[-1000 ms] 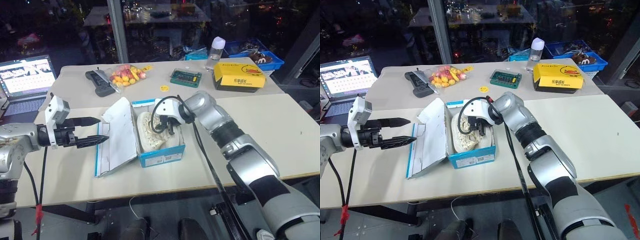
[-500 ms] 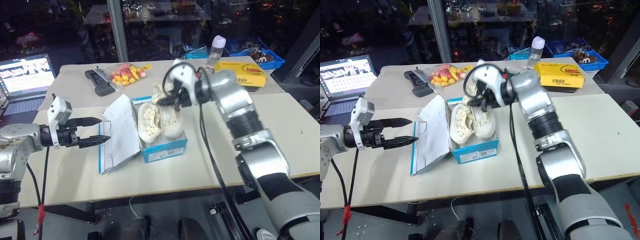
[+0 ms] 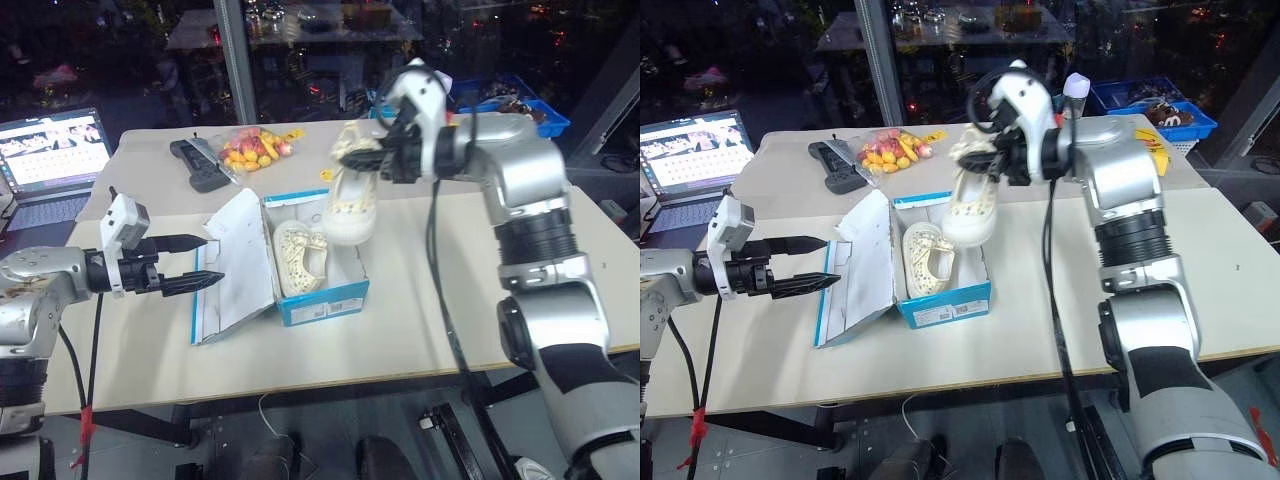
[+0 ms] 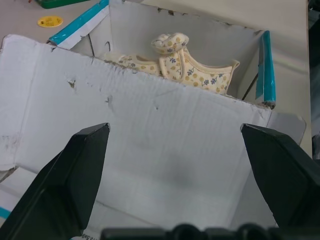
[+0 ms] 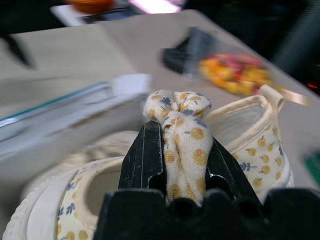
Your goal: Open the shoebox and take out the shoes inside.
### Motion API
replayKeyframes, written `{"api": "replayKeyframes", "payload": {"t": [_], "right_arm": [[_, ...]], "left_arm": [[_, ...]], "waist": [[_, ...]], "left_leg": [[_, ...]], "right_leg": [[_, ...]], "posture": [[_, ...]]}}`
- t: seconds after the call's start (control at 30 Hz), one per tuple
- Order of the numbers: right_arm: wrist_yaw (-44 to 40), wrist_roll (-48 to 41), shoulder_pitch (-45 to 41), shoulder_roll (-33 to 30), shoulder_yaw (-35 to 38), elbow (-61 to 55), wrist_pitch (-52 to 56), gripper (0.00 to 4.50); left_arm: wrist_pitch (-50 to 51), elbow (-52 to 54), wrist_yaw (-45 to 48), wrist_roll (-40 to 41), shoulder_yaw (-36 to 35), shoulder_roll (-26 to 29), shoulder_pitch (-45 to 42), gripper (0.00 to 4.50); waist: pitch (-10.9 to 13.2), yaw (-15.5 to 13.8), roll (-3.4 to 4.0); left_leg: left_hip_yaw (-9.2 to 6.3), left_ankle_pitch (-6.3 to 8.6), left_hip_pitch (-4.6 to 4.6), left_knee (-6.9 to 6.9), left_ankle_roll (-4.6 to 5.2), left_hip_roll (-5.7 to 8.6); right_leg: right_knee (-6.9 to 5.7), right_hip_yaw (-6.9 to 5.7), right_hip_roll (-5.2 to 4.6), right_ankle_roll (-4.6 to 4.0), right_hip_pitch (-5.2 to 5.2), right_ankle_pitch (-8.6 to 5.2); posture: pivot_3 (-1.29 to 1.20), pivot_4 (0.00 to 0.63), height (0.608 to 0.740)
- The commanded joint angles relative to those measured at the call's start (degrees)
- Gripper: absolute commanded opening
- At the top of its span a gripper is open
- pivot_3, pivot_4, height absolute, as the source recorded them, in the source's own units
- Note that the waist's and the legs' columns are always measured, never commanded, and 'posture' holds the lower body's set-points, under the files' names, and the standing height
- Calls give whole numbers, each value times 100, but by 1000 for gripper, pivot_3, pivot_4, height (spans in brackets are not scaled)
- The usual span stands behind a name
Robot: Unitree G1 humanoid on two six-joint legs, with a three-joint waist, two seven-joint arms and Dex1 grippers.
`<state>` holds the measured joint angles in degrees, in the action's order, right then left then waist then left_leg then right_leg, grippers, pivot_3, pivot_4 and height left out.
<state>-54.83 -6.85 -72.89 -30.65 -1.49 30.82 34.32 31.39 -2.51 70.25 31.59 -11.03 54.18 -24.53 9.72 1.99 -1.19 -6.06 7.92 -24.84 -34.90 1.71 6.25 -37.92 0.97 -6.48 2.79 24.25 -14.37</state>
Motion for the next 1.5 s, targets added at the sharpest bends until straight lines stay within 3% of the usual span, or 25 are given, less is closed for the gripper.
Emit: {"api": "replayKeyframes", "payload": {"t": [0.03,0.17,0.3,0.5,0.57,0.63,0.67,0.77,0.93,1.03,1.17,1.3,1.5], "right_arm": [[944,33,1,-275,619,735,-392,275],[2199,240,204,-329,890,1659,-707,275],[3627,-136,458,-297,1727,2533,-717,275],[4204,-471,976,-159,2281,2759,-975,275],[4226,-395,1068,-161,2178,2585,-1053,1221],[4182,-195,1057,-181,1932,2308,-1164,1689],[4143,-92,1001,-199,1790,2137,-1212,2131],[3677,-101,793,-246,1472,1295,-1150,3169],[2260,-510,509,-368,960,-484,-801,3169],[1210,-1241,470,-58,770,-1236,-427,3169],[-484,-1571,1024,99,-317,-2130,-309,3169],[-1425,-1202,1386,81,-1230,-1982,-724,3169],[-1508,-546,940,609,-1613,-453,-1577,3169]], "left_arm": [[-43,108,-17,28,-57,-10,-57,4500],[-53,129,-29,29,-72,-29,-37,4500],[-61,148,-77,8,-66,-64,-66,4500],[6,211,-89,37,-56,-41,-27,4500],[32,208,-79,49,-51,-26,-49,4500],[48,198,-58,55,-46,-7,-64,4500],[52,190,-55,52,-44,-3,-70,4500],[65,193,-59,50,-36,-8,-75,4500],[121,285,-84,85,-73,-24,5,4500],[102,344,-95,63,-66,-60,102,4500],[188,420,-154,130,-64,-119,73,4500],[335,672,-195,237,-122,-141,234,4500],[469,1021,-329,388,-278,-131,566,4500]], "waist": [[0,-9,-1],[0,53,-1],[1,67,-1],[2,163,1],[2,172,1],[2,178,1],[2,188,1],[3,207,3],[13,215,19],[12,199,19],[2,180,2],[3,127,3],[4,74,2]], "left_leg": [[0,0,0,0,0,1],[4,-1,1,6,1,-4],[12,-3,0,10,5,-6],[25,-4,2,7,10,-7],[26,-4,9,5,10,-9],[26,-4,12,3,11,-9],[26,-4,11,-1,11,-7],[28,-4,11,-5,11,-8],[29,-4,8,-1,11,-14],[28,0,9,0,16,-19],[28,3,13,-8,18,-21],[28,3,11,-22,17,-17],[28,4,11,-21,14,-19]], "right_leg": [[1,1,-1,0,-1,0],[-1,6,1,-2,1,0],[-3,17,2,-4,3,0],[-6,30,5,-5,1,-1],[-7,27,7,-4,-9,-1],[-7,25,7,-4,-14,-1],[-9,26,6,-3,-13,0],[-13,28,7,-2,-9,0],[-14,29,12,-2,1,0],[-9,25,17,-1,-3,0],[-8,23,18,-2,-11,0],[-12,20,11,3,-11,3],[-10,21,12,-1,-4,7]], "posture": [[0,150,738],[0,150,738],[0,150,738],[0,150,738],[0,150,738],[0,150,738],[0,150,738],[0,150,738],[0,150,738],[0,150,738],[0,150,738],[0,150,738],[0,150,738]]}}
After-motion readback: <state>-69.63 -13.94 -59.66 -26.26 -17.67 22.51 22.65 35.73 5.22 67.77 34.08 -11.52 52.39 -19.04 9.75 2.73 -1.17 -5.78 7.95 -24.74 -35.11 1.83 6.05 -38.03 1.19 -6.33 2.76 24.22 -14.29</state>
